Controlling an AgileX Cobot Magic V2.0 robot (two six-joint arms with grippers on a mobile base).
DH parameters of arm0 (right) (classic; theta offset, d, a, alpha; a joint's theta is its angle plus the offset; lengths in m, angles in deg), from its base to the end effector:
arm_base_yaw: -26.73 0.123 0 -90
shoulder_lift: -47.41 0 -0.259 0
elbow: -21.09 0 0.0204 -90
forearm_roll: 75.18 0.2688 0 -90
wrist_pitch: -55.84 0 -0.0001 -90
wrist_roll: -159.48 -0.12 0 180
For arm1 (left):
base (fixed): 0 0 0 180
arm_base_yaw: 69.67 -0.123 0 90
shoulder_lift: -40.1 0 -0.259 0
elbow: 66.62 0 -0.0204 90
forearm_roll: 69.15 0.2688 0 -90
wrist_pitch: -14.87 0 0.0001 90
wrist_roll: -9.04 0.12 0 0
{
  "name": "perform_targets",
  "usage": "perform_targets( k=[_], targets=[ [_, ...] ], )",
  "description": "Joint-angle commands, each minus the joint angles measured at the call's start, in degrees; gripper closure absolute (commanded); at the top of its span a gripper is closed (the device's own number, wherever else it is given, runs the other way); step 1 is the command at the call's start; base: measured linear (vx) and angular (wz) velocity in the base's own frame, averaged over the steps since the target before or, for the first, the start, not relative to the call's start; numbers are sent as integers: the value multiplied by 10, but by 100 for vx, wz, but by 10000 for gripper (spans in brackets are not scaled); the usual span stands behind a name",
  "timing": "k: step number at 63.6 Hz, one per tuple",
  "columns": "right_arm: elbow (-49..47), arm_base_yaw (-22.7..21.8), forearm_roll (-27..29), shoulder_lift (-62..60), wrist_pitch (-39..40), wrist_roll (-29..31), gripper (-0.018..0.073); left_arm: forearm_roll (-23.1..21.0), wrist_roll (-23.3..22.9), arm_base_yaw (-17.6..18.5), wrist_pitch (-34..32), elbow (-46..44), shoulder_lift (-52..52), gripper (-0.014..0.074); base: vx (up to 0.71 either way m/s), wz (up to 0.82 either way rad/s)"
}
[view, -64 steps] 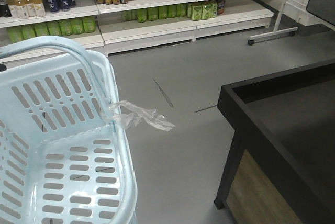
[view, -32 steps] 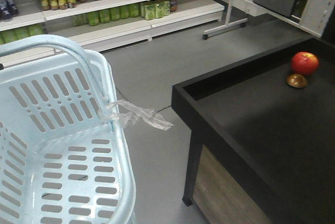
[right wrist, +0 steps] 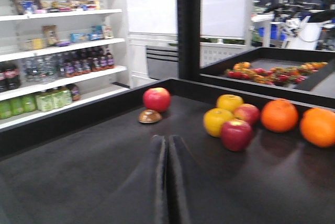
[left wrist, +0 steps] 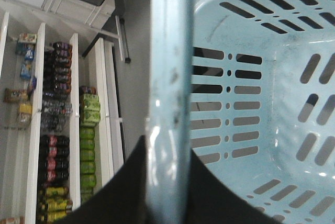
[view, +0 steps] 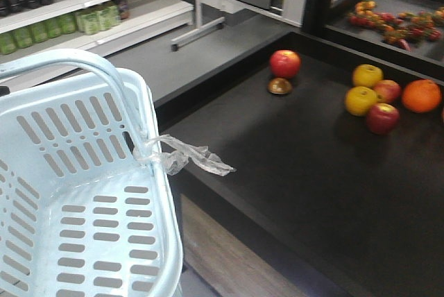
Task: Pick three apples into basket with both arms
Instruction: 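Turn the base toward the table with the red apples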
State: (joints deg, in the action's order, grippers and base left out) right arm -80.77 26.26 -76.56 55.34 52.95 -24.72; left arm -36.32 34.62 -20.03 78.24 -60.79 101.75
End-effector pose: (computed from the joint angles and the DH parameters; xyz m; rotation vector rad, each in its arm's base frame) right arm 0.1302 -0.0012 0.1996 0.0456 1.5520 0.0315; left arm 0.1749 -0.1160 0.4100 1.3368 1.6941 0.4776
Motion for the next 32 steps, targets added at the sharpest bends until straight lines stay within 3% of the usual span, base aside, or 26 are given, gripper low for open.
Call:
perform_targets(
  k=[1, 32],
  targets=[
    [7, 0, -1, 5, 45, 4, 568, 21, -8, 2, -39, -19, -5, 603, -1, -47],
    [7, 0, -1, 5, 45, 4, 568, 21, -8, 2, -39, -19, -5, 603, 0, -41]
  ],
)
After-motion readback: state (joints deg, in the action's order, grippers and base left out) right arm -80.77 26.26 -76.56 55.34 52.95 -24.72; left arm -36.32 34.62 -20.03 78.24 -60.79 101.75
